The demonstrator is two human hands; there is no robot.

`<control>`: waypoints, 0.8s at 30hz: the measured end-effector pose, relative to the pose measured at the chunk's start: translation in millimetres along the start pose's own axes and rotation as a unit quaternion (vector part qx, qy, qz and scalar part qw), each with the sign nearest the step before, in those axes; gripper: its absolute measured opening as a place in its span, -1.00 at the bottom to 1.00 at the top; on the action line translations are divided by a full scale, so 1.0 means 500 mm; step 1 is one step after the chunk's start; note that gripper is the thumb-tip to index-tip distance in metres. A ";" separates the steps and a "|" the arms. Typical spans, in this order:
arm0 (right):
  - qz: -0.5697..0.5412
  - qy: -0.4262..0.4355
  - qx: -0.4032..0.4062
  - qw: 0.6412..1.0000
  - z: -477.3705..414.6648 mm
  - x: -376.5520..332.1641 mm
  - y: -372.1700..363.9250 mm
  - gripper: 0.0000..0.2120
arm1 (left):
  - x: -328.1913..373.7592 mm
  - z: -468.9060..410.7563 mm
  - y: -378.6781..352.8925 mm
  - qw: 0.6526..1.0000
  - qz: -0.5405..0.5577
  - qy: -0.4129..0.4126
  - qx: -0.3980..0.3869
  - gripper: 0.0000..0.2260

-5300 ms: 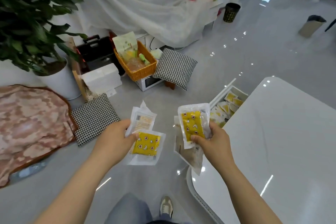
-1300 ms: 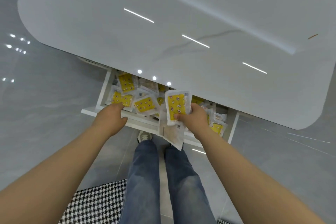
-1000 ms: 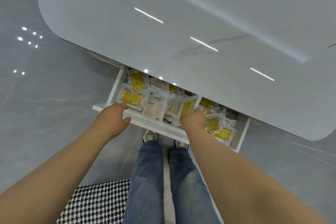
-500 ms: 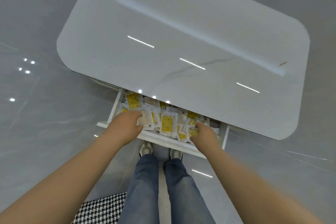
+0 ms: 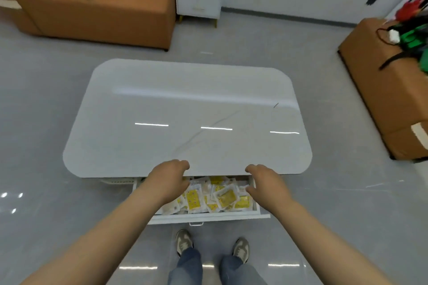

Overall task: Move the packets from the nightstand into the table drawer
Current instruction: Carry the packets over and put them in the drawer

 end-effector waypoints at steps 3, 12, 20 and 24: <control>-0.037 -0.019 0.047 0.998 0.062 0.055 0.094 -0.56 | 0.101 0.002 0.062 0.997 -0.041 -0.057 0.021 -0.62; -0.062 -0.054 0.171 0.982 0.276 0.297 0.343 -0.52 | 0.512 0.016 0.210 0.970 -0.099 -0.202 0.096 -0.59; -0.021 -0.067 0.263 0.962 0.494 0.570 0.563 -0.52 | 0.909 0.061 0.301 0.935 -0.090 -0.287 0.189 -0.60; 0.002 -0.074 0.312 0.947 0.569 0.665 0.674 -0.53 | 1.068 0.080 0.353 0.916 -0.094 -0.319 0.225 -0.60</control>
Point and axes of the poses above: each hand's wrist, its own z-axis away from the middle knuckle, its own y-axis out of the back of the hand, x = y × z, the point moved 9 cm from there along -z, towards the middle knuckle, and after that the axes turned 10 degrees about -z, right-handed, at the moved point
